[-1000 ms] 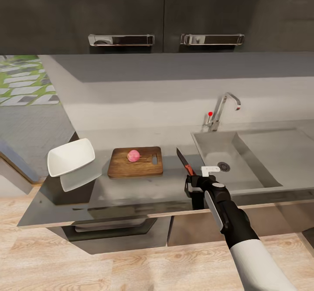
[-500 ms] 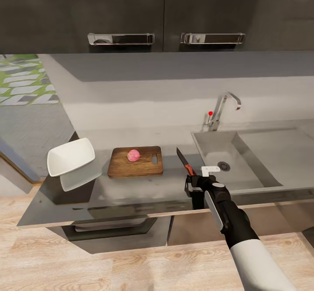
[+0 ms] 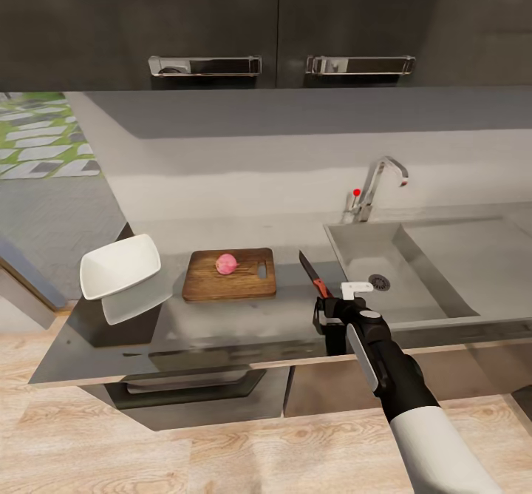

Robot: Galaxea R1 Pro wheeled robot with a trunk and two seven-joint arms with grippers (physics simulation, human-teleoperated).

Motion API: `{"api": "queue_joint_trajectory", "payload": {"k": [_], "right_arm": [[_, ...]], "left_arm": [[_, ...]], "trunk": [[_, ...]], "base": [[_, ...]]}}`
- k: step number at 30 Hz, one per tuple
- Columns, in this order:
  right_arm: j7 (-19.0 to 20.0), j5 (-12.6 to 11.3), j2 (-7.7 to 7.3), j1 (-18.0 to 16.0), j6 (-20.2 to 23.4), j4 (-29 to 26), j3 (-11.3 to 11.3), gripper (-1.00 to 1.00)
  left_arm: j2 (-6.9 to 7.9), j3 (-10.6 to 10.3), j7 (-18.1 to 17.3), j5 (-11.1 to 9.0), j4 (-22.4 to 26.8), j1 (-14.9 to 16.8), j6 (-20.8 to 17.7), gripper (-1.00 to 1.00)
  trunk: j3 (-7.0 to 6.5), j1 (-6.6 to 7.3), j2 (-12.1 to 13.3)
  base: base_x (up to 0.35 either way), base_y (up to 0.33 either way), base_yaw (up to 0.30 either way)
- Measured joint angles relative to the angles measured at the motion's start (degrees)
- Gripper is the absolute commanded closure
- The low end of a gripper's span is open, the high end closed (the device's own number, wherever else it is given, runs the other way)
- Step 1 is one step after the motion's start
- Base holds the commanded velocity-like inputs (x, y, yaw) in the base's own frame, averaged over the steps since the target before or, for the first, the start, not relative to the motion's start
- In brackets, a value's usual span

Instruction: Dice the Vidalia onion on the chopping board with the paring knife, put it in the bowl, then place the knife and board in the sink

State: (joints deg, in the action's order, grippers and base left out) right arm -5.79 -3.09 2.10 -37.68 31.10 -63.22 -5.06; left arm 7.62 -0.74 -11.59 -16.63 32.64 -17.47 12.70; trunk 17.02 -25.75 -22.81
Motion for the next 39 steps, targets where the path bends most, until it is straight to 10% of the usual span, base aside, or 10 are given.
{"api": "queue_joint_trajectory", "payload": {"k": [18,19,39], "right_arm": [[-0.09,0.00,0.02,-0.01,0.09,0.00,-0.26,-1.00],[-0.09,0.00,0.04,-0.02,0.09,0.00,-0.26,1.00],[-0.25,0.12,1.04,-0.02,0.09,0.00,-0.35,1.00]], "left_arm": [[0.00,0.00,0.00,0.00,-0.35,0.00,0.02,-1.00],[0.00,0.01,0.00,0.00,-0.35,0.00,0.02,-1.00],[0.00,0.01,0.00,0.00,-0.41,0.00,0.02,-1.00]], "trunk": [[0.00,0.00,0.00],[0.00,0.00,0.00],[-0.12,0.00,0.00]], "base": [[0.000,0.000,0.000],[0.000,0.000,0.000],[0.000,0.000,0.000]]}}
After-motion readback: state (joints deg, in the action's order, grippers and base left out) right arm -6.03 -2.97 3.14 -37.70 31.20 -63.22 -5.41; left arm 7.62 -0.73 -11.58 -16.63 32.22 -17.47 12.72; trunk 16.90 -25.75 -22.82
